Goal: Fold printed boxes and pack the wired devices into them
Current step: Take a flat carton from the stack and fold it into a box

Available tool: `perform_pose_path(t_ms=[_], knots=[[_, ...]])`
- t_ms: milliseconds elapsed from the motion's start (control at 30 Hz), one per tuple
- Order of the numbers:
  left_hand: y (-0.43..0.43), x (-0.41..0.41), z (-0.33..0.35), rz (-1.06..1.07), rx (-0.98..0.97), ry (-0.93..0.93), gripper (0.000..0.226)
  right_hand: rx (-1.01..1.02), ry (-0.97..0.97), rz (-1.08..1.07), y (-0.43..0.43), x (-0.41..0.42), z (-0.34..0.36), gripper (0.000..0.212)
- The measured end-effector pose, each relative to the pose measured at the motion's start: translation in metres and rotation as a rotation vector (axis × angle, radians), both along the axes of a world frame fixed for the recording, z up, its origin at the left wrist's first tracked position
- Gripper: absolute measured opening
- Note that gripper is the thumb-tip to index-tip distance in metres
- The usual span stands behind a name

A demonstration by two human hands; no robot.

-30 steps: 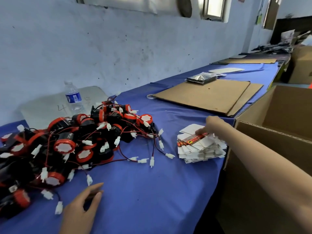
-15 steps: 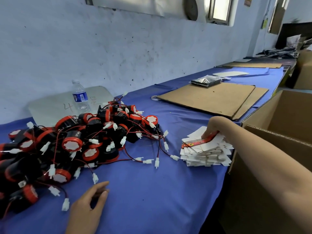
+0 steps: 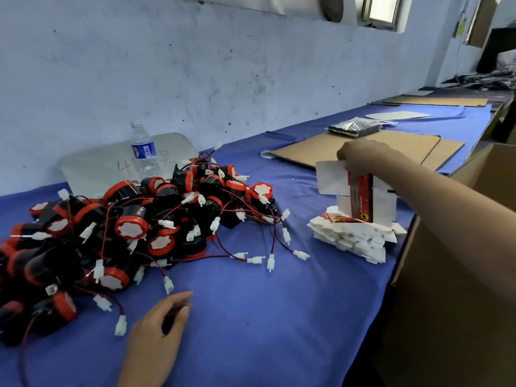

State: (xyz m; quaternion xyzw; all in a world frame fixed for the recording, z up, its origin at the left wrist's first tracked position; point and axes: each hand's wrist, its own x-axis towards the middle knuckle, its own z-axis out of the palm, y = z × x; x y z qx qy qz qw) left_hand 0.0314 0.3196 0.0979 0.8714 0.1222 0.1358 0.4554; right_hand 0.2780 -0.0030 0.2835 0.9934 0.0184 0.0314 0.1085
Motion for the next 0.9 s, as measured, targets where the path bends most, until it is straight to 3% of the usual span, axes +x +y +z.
perform_pose_path(t_ms=[167,233,300,400,533,633,767,900], knots=[[0.001,-0.001,-0.002,-0.002,0.022,-0.012,0.031,-0.238,-0.033,0.077,0.013,0.003,0.004,0.03],[0.001,-0.001,-0.002,-0.003,0.039,-0.03,0.032,-0.203,0.027,0.114,0.015,0.001,0.019,0.029],[0.001,0.0,-0.003,-0.007,0.033,-0.033,0.031,0.028,0.152,0.173,0.027,-0.01,0.032,0.028],[-0.002,0.001,-0.001,0.014,-0.073,-0.075,0.022,0.388,0.172,0.451,0.059,-0.034,0.028,0.025],[-0.006,-0.003,0.002,-0.011,-0.301,-0.157,0.042,0.889,0.263,0.78,0.123,-0.074,-0.042,0.027],[-0.004,-0.003,0.001,0.078,-0.412,-0.214,0.056,1.106,0.126,0.89,0.171,-0.1,-0.092,0.027],[0.003,-0.001,0.003,0.325,-0.523,-0.292,0.023,1.442,-0.044,0.851,0.21,-0.13,-0.134,0.022],[0.007,0.0,0.012,0.368,-0.808,-0.334,0.024,1.46,-0.189,0.837,0.225,-0.151,-0.154,0.038]])
